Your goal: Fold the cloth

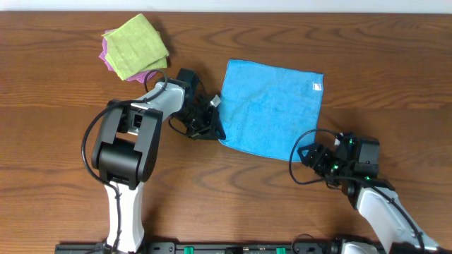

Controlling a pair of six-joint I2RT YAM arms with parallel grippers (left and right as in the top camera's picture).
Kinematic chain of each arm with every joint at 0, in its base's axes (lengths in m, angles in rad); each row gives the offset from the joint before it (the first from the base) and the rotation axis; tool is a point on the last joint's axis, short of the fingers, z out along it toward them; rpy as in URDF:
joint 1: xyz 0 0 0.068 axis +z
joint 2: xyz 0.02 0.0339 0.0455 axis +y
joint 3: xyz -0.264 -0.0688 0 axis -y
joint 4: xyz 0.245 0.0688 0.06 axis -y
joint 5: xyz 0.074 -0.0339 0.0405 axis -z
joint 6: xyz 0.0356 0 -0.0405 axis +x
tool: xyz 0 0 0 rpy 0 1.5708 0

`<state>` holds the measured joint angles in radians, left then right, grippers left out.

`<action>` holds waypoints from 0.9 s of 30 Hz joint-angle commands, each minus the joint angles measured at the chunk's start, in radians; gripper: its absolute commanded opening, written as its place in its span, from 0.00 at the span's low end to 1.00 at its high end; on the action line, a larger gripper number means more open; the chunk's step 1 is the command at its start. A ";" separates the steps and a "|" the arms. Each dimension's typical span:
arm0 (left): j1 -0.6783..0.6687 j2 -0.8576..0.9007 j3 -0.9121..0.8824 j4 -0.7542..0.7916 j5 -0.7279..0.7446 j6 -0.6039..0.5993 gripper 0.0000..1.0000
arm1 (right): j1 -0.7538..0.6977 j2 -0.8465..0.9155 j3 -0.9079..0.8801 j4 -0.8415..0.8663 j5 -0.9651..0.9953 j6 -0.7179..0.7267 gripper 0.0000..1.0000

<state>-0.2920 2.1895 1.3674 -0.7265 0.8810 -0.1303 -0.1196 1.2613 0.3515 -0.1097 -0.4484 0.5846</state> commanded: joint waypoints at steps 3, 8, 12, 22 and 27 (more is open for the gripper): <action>-0.003 -0.016 -0.009 0.005 0.011 0.003 0.06 | -0.003 0.109 -0.008 0.077 0.029 0.040 0.72; -0.003 -0.016 -0.009 0.008 0.011 0.003 0.06 | 0.012 0.192 -0.008 0.146 0.011 0.050 0.62; -0.003 -0.016 -0.009 0.029 0.034 0.003 0.06 | 0.031 0.216 -0.008 0.182 0.029 0.050 0.17; 0.030 -0.031 -0.009 0.083 0.063 0.060 0.06 | 0.026 0.098 -0.006 0.188 0.051 0.031 0.01; 0.089 -0.104 -0.009 -0.008 0.051 0.166 0.06 | 0.019 -0.119 -0.006 -0.040 0.075 -0.003 0.01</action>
<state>-0.2333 2.1578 1.3643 -0.7086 0.9329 -0.0494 -0.0986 1.2304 0.3557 -0.1013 -0.4065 0.6151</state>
